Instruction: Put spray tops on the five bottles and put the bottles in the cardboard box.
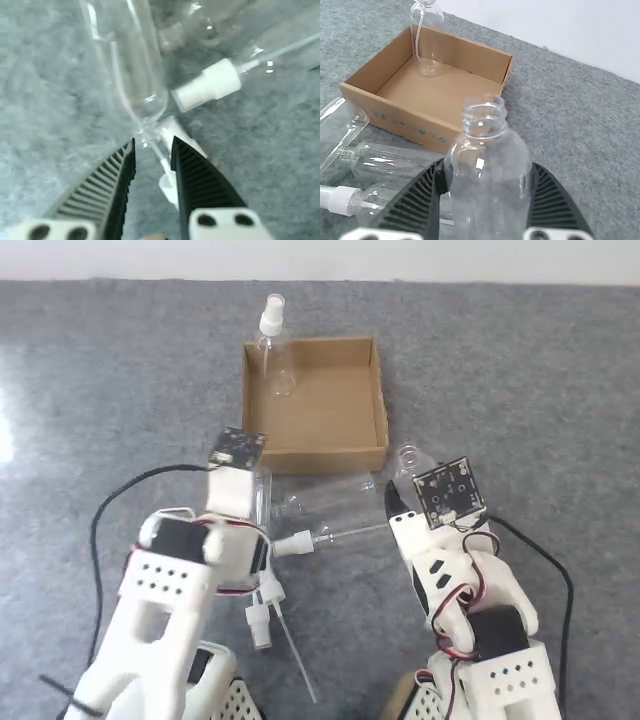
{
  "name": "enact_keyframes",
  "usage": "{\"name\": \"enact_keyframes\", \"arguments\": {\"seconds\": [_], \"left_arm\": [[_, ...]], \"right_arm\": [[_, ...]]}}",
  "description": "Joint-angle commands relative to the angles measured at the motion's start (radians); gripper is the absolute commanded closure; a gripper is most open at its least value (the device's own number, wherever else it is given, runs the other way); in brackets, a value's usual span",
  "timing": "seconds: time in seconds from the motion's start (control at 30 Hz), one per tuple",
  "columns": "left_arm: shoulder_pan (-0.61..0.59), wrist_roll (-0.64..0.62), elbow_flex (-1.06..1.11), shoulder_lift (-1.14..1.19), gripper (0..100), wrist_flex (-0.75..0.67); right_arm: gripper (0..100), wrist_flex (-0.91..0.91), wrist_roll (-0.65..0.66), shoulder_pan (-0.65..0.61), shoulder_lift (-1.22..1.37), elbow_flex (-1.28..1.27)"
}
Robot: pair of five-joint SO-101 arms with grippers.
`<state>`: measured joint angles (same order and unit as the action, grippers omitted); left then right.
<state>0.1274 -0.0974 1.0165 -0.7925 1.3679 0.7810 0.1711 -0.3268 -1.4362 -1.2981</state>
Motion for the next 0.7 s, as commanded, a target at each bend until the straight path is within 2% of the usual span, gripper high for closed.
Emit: {"name": "enact_keyframes", "arguments": {"seconds": [0.0, 0.17, 0.37, 0.47, 0.67], "left_arm": [[0.072, -0.040, -0.053, 0.037, 89, -0.051], [0.140, -0.041, -0.004, 0.037, 89, -0.052], [0.146, -0.044, 0.021, 0.044, 93, -0.074], [0.147, -0.135, 0.058, 0.044, 93, -0.100], [0.147, -0.318, 0.070, 0.044, 84, -0.101]], "right_arm": [[88.7, -0.028, -0.009, 0.015, -0.010, 0.009], [88.7, -0.028, -0.009, 0.015, -0.010, 0.009], [88.7, -0.028, -0.009, 0.015, -0.010, 0.011], [88.7, -0.028, -0.009, 0.015, -0.010, 0.011], [88.7, -0.028, -0.009, 0.015, -0.010, 0.011]]}}
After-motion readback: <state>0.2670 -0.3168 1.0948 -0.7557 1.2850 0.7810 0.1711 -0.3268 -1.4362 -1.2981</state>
